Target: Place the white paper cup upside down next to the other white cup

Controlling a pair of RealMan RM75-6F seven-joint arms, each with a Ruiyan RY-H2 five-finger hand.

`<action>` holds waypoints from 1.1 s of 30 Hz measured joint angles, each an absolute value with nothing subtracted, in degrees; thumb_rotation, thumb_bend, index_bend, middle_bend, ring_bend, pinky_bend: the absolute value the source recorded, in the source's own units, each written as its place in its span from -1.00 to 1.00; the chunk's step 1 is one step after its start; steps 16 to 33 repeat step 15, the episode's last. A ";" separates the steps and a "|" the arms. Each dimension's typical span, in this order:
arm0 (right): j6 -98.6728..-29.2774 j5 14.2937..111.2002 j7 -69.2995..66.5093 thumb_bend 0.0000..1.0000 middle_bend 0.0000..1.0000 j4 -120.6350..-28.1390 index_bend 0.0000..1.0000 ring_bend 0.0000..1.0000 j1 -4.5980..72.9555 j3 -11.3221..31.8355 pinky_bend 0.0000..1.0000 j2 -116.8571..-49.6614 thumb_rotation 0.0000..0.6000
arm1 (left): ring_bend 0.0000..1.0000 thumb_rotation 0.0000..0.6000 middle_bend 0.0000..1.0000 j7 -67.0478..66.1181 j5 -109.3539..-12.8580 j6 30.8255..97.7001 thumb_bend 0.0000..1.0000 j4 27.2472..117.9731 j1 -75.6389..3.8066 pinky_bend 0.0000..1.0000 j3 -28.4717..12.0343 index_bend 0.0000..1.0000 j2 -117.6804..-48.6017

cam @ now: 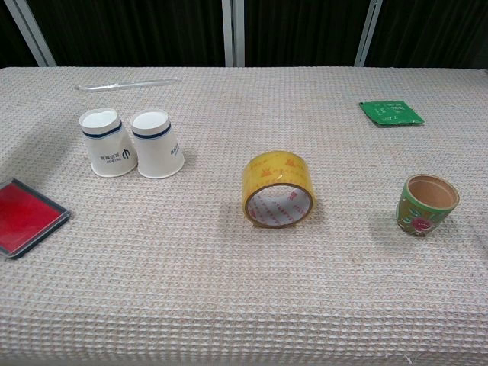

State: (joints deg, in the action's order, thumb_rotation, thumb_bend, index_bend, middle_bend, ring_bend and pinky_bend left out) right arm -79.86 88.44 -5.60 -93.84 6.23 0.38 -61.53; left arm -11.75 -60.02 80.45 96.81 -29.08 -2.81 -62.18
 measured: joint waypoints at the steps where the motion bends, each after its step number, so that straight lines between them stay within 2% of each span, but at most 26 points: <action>1: -79.95 88.71 -5.62 -0.62 -0.60 -94.06 -0.69 -1.00 6.36 0.47 -0.78 -61.40 1.00 | -0.70 1.00 -0.69 -11.18 -61.11 82.03 -0.66 96.52 -27.19 -0.73 -2.18 -0.56 -61.98; 8: -81.02 90.16 -4.17 -0.63 -0.60 -95.59 -0.69 -1.00 6.55 0.64 -0.78 -61.83 1.00 | -0.70 1.00 -0.70 -8.15 -71.07 91.99 -0.68 94.64 -14.87 -0.73 4.12 -0.56 -62.53; 14: -81.81 91.64 -3.55 -0.63 -0.60 -95.85 -0.70 -1.00 6.68 0.48 -0.79 -62.60 1.00 | -0.70 1.00 -0.70 -7.69 -76.91 95.89 -0.67 94.61 -8.09 -0.73 8.08 -0.56 -64.70; 33: -81.80 91.70 -3.35 -0.63 -0.60 -95.79 -0.70 -1.00 6.72 0.46 -0.78 -62.77 1.00 | -0.70 1.00 -0.70 -7.46 -77.58 96.22 -0.68 94.68 -7.38 -0.73 8.31 -0.56 -65.04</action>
